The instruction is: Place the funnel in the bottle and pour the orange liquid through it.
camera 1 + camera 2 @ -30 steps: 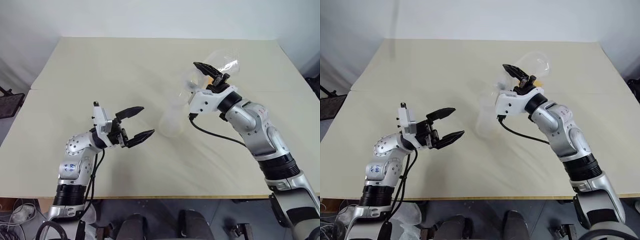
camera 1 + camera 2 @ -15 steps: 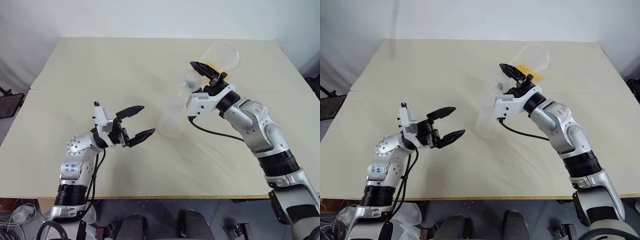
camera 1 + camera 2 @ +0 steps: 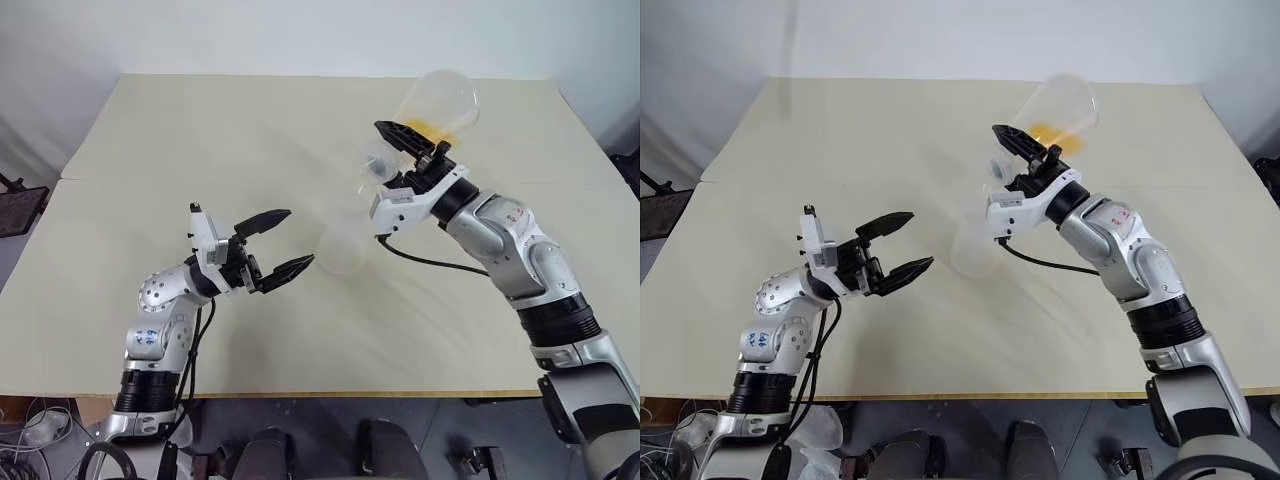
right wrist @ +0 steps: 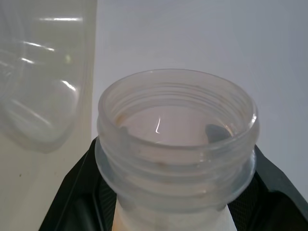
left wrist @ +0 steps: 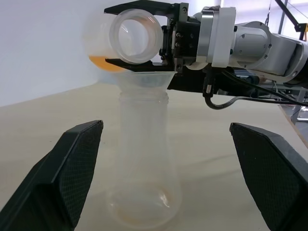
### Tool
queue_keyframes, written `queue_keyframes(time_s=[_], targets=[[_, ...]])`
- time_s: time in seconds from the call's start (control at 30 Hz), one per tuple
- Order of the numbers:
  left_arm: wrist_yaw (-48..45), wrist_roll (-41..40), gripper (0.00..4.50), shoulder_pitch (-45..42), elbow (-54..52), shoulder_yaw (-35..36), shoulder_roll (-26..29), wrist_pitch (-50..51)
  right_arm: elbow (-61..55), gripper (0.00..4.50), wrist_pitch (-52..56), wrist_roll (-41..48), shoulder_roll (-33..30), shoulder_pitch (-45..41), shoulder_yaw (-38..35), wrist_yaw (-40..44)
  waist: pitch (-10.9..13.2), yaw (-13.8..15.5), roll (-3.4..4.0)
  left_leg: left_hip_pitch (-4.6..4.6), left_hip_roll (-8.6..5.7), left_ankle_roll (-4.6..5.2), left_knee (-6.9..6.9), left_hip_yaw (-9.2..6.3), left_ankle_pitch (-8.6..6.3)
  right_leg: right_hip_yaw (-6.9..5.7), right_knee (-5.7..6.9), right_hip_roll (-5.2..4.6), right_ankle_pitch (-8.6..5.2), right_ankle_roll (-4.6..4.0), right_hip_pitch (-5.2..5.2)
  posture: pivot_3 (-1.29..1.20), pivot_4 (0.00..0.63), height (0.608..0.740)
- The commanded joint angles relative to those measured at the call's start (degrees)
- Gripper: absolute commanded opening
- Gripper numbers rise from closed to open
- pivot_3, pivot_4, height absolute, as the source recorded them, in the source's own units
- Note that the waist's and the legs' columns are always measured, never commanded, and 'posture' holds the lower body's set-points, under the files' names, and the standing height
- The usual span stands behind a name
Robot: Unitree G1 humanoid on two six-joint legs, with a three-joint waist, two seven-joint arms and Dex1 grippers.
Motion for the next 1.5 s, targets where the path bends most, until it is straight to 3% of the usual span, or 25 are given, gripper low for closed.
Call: queue_keyframes(time_s=[0.03, 1.5], targets=[[0.4, -0.1, 4.5, 0.4, -2.7, -0.3, -0.3, -1.3, -1.0, 2.46, -1.3, -0.5, -1.0, -1.9, -0.7, -1.8, 0.0, 0.0, 0.0, 0.0, 0.0, 0.0, 0.0, 0.0, 0.0, 0.0, 0.0, 0.0, 0.0, 0.0, 0.0, 0.0, 0.15, 0.74], [2.3, 0.9, 4.5, 0.6, -1.8, -1.4, -2.0, -3.2, -1.0, 2.46, -2.6, -8.6, -1.8, -3.4, 0.4, -7.0, 0.0, 0.0, 0.0, 0.0, 0.0, 0.0, 0.0, 0.0, 0.0, 0.0, 0.0, 0.0, 0.0, 0.0, 0.0, 0.0, 0.15, 0.74]])
